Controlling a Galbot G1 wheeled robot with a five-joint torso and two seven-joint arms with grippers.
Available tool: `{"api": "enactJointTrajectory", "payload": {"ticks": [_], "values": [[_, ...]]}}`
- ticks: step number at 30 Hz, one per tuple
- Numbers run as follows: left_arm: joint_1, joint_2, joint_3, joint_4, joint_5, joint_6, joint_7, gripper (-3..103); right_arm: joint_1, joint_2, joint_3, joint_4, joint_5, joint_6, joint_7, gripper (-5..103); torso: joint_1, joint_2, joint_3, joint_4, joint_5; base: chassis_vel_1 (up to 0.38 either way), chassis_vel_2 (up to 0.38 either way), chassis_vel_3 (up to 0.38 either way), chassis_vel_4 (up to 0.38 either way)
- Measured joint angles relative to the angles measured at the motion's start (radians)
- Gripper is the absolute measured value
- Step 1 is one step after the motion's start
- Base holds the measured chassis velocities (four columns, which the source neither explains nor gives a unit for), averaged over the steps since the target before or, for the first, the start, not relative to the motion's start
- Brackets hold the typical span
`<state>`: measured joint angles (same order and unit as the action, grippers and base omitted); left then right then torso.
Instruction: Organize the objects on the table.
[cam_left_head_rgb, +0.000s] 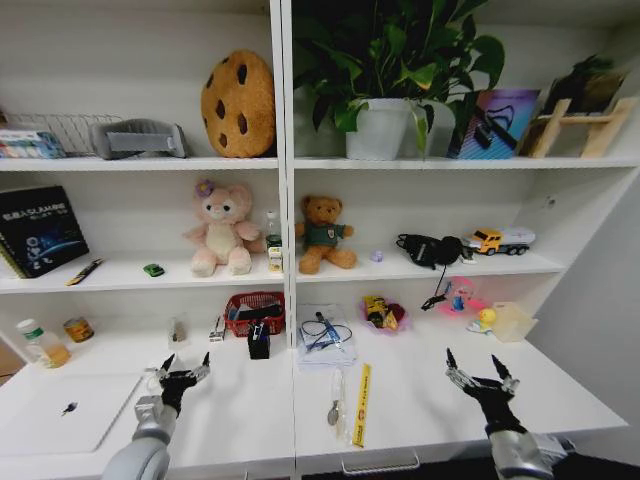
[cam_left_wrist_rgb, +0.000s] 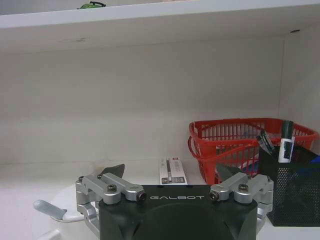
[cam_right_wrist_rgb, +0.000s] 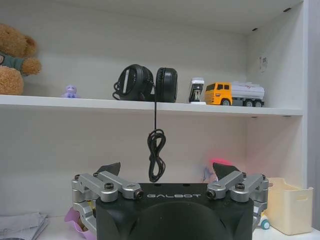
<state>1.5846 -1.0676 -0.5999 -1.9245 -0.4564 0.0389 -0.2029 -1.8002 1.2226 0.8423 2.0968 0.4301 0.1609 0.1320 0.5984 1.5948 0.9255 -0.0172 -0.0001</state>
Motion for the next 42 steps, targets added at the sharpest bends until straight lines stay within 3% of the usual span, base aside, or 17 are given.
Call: {"api": "enactJointTrajectory", "payload": {"ticks": [5, 13, 42], "values": [[0.010, 0.011, -0.012, -0.039, -0.007, 0.017, 0.003, 100, 0.020, -0.006, -0.023, -0.002, -0.005, -0.008, 0.007, 100, 0.000, 0.000, 0.000, -0.0001, 0.0002, 0.000, 0.000, 0.000, 0.000], [0.011, 0.042, -0.041, -0.127, -0.032, 0.052, -0.065, 100, 0.045, -0.020, -0.038, 0.001, -0.005, -0.024, 0.018, 100, 0.000, 0.000, 0.000, -0.0002, 0.0003, 0.000, 0.000, 0.000, 0.000], [0.004, 0.049, -0.044, -0.132, -0.039, 0.076, -0.076, 100, 0.050, -0.013, -0.051, 0.004, 0.005, -0.031, 0.037, 100, 0.000, 0.000, 0.000, -0.0004, 0.0001, 0.000, 0.000, 0.000, 0.000]]}}
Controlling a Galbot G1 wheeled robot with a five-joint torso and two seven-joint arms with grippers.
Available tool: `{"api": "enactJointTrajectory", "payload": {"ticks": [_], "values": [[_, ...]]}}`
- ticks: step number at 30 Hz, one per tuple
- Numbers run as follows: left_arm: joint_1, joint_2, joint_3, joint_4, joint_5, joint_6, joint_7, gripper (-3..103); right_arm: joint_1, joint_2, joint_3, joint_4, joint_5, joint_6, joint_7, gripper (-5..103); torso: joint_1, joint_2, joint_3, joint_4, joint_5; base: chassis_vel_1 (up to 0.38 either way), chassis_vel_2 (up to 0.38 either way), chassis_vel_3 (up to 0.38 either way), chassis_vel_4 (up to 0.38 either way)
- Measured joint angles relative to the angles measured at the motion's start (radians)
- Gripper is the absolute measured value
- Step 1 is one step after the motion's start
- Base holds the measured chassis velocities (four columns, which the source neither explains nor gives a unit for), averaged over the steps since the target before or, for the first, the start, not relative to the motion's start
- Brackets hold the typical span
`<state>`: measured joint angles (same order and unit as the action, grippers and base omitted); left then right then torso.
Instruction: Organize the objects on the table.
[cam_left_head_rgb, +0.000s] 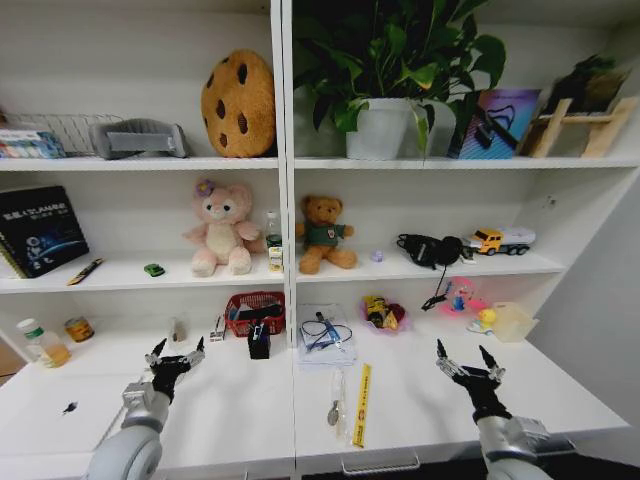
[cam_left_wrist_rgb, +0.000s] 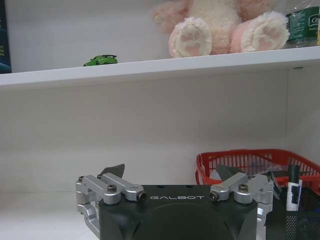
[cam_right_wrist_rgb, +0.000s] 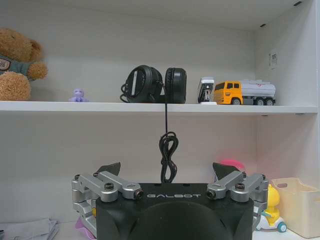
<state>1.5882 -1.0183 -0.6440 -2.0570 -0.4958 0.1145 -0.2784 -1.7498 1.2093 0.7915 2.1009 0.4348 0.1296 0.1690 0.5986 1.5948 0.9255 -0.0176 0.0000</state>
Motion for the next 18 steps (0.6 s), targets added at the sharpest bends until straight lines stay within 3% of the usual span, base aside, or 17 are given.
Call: {"api": "enactJointTrajectory", "payload": {"ticks": [18], "values": [[0.000, 0.000, 0.001, 0.001, 0.001, 0.000, 0.001, 100, 0.000, 0.000, 0.000, 0.000, 0.000, 0.000, -0.001, 100, 0.000, 0.000, 0.000, 0.0006, 0.0001, 0.030, 0.032, 0.031, 0.033]]}}
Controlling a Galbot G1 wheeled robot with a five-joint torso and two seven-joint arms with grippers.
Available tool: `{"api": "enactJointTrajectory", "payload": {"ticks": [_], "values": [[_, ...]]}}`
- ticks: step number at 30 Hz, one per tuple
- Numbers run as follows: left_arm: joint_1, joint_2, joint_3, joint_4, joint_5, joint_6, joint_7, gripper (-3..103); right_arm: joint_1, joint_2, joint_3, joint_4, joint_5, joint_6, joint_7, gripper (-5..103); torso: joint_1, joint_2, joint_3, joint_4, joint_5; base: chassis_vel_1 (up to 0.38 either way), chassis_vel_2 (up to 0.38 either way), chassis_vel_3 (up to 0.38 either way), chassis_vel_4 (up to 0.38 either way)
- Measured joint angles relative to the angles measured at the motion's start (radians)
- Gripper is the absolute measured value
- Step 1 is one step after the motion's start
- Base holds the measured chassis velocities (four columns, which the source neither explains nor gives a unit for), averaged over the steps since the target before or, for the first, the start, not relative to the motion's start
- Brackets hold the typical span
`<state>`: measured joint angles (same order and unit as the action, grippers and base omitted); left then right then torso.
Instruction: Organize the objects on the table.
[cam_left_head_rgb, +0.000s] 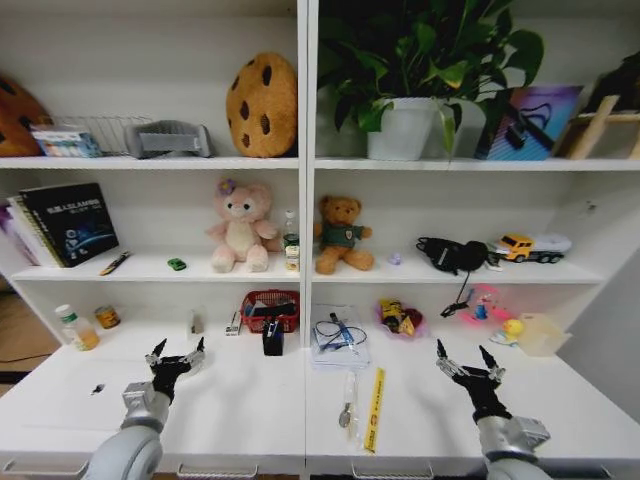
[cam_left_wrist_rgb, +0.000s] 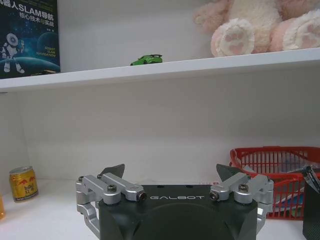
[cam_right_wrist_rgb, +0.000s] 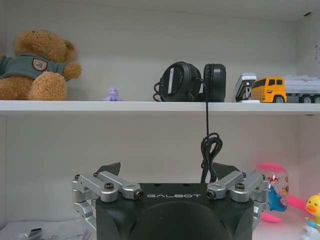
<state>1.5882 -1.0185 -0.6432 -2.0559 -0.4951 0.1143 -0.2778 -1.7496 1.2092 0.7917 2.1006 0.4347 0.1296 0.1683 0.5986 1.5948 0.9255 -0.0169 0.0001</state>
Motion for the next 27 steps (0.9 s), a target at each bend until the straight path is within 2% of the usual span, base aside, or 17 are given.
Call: {"api": "enactJointTrajectory", "payload": {"ticks": [1, 3, 13, 27], "values": [[0.000, 0.000, 0.000, 0.000, 0.000, 0.000, 0.000, 100, 0.000, 0.000, 0.000, 0.000, 0.000, 0.000, 0.000, 100, 0.000, 0.000, 0.000, -0.0010, -0.0001, 0.000, 0.000, 0.000, 0.000], [0.000, 0.000, 0.000, 0.000, 0.000, 0.000, 0.000, 100, 0.000, 0.000, 0.000, 0.000, 0.000, 0.000, 0.000, 100, 0.000, 0.000, 0.000, -0.0011, -0.0001, 0.000, 0.000, 0.000, 0.000], [0.000, 0.000, 0.000, 0.000, 0.000, -0.001, 0.001, 100, 0.000, 0.000, 0.000, 0.000, 0.000, 0.000, 0.000, 100, 0.000, 0.000, 0.000, -0.0003, -0.0001, 0.000, 0.000, 0.000, 0.000], [0.000, 0.000, 0.000, 0.000, 0.000, -0.001, 0.001, 100, 0.000, 0.000, 0.000, 0.000, 0.000, 0.000, 0.000, 100, 0.000, 0.000, 0.000, -0.0007, -0.0001, -0.011, -0.017, -0.021, -0.019]]}}
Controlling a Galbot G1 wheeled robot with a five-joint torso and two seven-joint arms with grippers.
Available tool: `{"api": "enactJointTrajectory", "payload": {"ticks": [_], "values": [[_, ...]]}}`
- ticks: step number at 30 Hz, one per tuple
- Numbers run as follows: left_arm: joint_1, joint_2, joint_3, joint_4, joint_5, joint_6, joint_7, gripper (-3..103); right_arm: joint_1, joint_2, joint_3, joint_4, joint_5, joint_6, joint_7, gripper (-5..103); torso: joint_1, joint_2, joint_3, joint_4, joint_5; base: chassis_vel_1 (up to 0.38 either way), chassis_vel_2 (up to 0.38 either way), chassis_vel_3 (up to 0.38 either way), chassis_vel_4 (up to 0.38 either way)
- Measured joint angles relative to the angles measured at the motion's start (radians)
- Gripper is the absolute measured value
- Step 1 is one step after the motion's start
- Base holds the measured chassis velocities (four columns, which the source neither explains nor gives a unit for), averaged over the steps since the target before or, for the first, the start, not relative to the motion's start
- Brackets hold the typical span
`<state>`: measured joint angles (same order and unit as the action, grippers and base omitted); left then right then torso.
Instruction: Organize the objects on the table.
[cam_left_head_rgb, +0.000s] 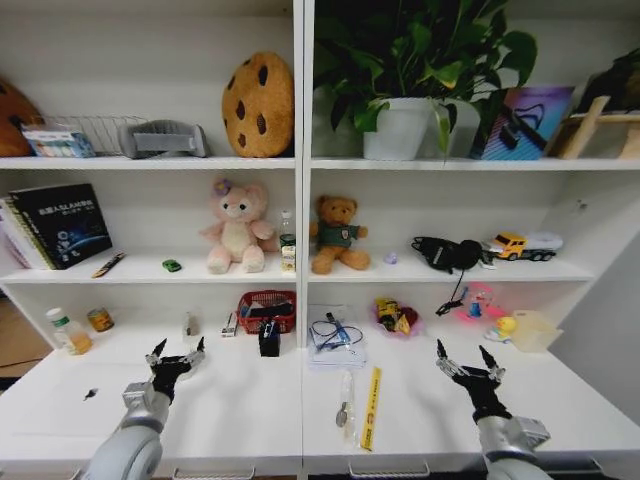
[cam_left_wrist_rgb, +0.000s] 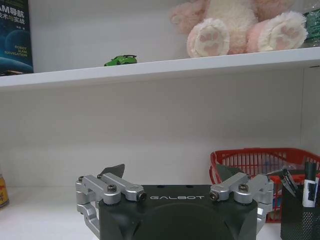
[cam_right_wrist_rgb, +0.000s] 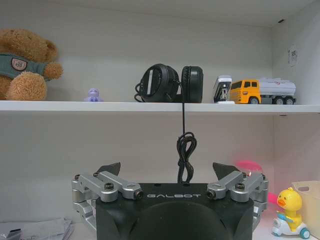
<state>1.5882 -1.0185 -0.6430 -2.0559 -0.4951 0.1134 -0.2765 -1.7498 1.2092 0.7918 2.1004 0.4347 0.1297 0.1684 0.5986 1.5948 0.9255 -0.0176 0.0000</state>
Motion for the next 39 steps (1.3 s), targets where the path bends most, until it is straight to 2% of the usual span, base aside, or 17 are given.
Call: {"api": "enactJointTrajectory", "payload": {"ticks": [2, 17, 19, 25, 39], "values": [[0.000, 0.000, 0.000, 0.000, 0.000, 0.000, 0.000, 100, 0.000, 0.000, 0.000, 0.000, 0.000, 0.000, 0.000, 100, 0.000, 0.000, 0.000, 0.0005, 0.0001, 0.000, 0.000, 0.000, 0.000], [0.000, 0.000, 0.000, 0.000, 0.000, 0.000, 0.000, 100, 0.000, 0.000, 0.000, 0.000, 0.000, 0.000, 0.000, 100, 0.000, 0.000, 0.000, 0.0000, -0.0002, 0.075, 0.070, -0.070, -0.067], [0.000, 0.000, 0.000, 0.000, 0.000, 0.000, -0.001, 100, 0.000, 0.000, 0.000, 0.000, 0.000, 0.000, 0.000, 100, 0.000, 0.000, 0.000, 0.0008, -0.0003, 0.107, 0.123, -0.108, -0.100], [0.000, 0.000, 0.000, 0.000, 0.000, 0.000, -0.001, 100, 0.000, 0.000, 0.000, 0.000, 0.000, 0.000, 0.000, 100, 0.000, 0.000, 0.000, -0.0003, 0.0000, 0.049, 0.054, -0.036, -0.052], [0.000, 0.000, 0.000, 0.000, 0.000, 0.000, 0.000, 100, 0.000, 0.000, 0.000, 0.000, 0.000, 0.000, 0.000, 100, 0.000, 0.000, 0.000, 0.0001, -0.0005, 0.097, 0.097, -0.089, -0.103]]}}
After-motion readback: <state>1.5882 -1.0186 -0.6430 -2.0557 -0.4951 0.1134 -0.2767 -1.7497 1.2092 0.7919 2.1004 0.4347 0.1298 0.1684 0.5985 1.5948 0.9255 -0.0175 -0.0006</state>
